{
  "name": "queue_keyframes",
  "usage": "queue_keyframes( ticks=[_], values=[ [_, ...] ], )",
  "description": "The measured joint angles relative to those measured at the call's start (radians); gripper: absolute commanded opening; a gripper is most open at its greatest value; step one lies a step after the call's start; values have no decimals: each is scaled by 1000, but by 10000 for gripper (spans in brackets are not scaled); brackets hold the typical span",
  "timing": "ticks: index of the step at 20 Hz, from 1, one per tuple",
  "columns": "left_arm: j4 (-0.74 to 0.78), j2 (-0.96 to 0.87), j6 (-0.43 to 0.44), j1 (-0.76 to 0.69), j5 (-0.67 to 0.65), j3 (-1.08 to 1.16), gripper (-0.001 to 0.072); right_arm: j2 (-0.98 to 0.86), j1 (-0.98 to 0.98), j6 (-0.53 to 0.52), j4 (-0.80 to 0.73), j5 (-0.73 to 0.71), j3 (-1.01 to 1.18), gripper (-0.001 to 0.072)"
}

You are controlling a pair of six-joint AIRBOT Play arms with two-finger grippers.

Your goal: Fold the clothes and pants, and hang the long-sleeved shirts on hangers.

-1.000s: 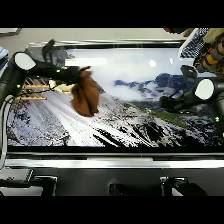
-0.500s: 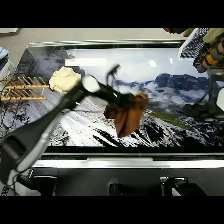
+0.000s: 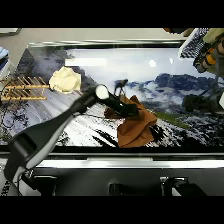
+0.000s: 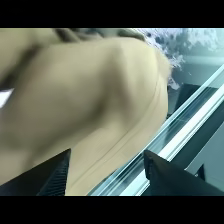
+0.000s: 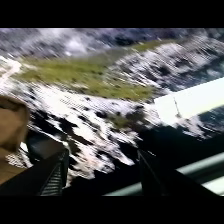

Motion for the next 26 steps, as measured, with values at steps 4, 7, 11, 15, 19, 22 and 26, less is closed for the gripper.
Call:
queue_keyframes(
  ticks=[4, 7, 11, 15, 19, 22, 26],
  values=[
    [144, 130, 11, 129, -170, 0, 538, -102, -171, -113, 284, -13, 81, 608],
    [257, 229, 14, 227, -263, 0, 537, -157, -382, -287, 549, -12, 68, 592],
    [323, 303, 16, 328, -314, 0, 536, -181, -551, -466, 713, -36, -132, 601],
    [346, 317, 18, 373, -331, 0, 536, -187, -594, -640, 887, -87, -416, 599],
    [354, 304, 13, 386, -334, 0, 541, -188, -595, -792, 1032, -170, -642, 600],
    [355, 288, -10, 389, -338, -1, 541, -196, -550, -873, 1093, -232, -734, 602],
    [356, 279, -19, 393, -339, -1, 541, -239, -443, -915, 1122, -317, -775, 599]
  ],
)
